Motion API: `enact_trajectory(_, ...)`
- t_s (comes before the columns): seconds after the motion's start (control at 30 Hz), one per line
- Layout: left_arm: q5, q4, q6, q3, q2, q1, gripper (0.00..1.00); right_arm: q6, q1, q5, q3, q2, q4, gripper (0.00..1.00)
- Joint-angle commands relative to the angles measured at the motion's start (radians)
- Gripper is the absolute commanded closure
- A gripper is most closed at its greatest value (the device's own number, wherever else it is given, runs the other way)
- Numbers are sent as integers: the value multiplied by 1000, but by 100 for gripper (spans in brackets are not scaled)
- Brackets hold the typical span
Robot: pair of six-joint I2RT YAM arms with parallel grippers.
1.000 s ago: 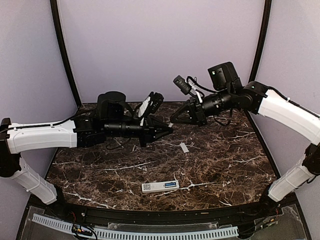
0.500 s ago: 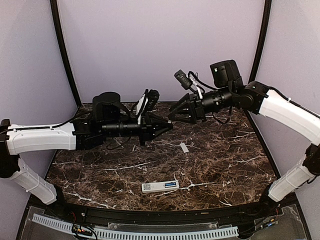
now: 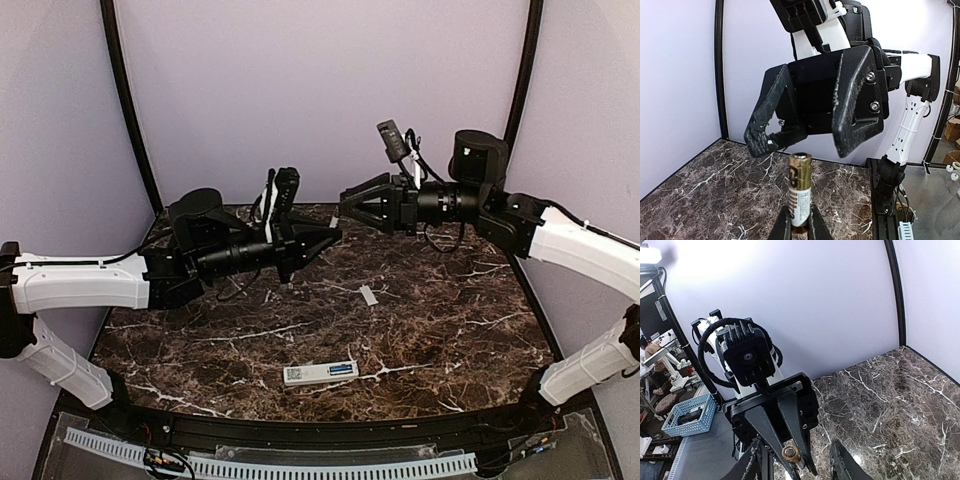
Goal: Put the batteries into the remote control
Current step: Pass from the right arm to the left, then pass from the left arm to the right
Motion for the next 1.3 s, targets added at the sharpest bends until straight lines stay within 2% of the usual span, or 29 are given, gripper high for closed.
enact_trajectory(0.0, -14, 61, -20, -23, -38, -6, 100, 48, 11, 0, -11, -1, 88, 59)
enact_trajectory(0.17, -16, 65, -22, -23, -38, -7, 100, 46, 17, -37, -13, 23, 83, 71)
enact_trajectory(0.33, -13, 70, -26, -21, -34, -8, 100, 25, 34, -48, 11, 53, 54, 73)
enact_trajectory(0.43, -10, 71, -29, -19, -29, -7, 100, 20, 36, -45, 15, 55, 48, 82)
enact_trajectory(0.57, -8, 71, -33, -23, -29, -7, 100, 18, 36, -41, 9, 47, 54, 100)
enact_trajectory(0.7, -12, 46, -27, -23, -34, -7, 99, 21, 36, -37, 18, 46, 34, 100)
enact_trajectory(0.73, -12, 15, -24, -22, -37, -6, 92, 12, 36, -32, 32, 51, 4, 100)
enact_trajectory(0.77, -17, -4, -16, -23, -40, -7, 70, -5, 36, -22, 52, 58, -34, 100)
enact_trajectory(0.8, -35, -56, -9, -24, -49, -8, 60, -29, 35, -7, 79, 69, -112, 100)
enact_trajectory(0.83, -49, -87, 2, -31, -57, -7, 43, -64, 34, 9, 111, 83, -187, 100)
enact_trajectory(0.9, -123, -168, -9, -60, -90, -7, 31, -143, 32, 38, 181, 121, -384, 100)
enact_trajectory(1.0, -300, -228, -65, -166, -189, -7, 29, -257, 37, 89, 214, 190, -564, 100)
enact_trajectory(1.1, -435, -216, -189, -287, -309, -6, 29, -358, 70, 159, 193, 257, -656, 100)
enact_trajectory(1.13, -460, -221, -224, -345, -329, -5, 30, -382, 88, 167, 178, 275, -659, 100)
enact_trajectory(1.27, -612, -382, -513, -453, -403, -7, 38, -500, 182, 224, 89, 347, -596, 100)
